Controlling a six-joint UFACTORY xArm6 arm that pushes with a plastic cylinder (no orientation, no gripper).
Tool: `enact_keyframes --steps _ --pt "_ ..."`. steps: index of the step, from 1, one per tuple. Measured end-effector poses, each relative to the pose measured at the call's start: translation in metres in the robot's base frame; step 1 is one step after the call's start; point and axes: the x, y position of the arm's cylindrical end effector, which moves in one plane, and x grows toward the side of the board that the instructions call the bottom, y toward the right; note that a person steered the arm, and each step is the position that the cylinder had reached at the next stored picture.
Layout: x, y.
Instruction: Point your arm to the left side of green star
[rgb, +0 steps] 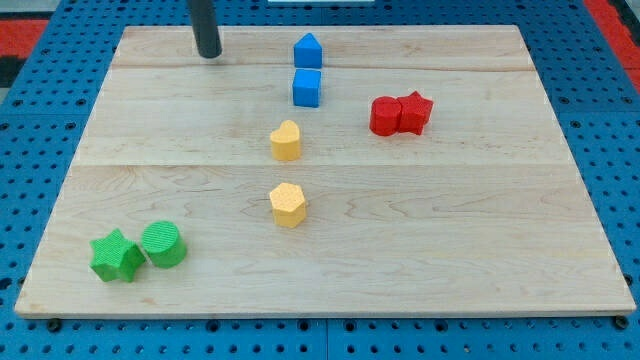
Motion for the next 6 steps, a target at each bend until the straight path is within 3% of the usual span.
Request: enact_keyframes --steps 2,3,5,6 --pt "0.113 0.010" --pt "0.155 -0.025" --pt "0.185 -0.137" --pt "0.198 -0.149"
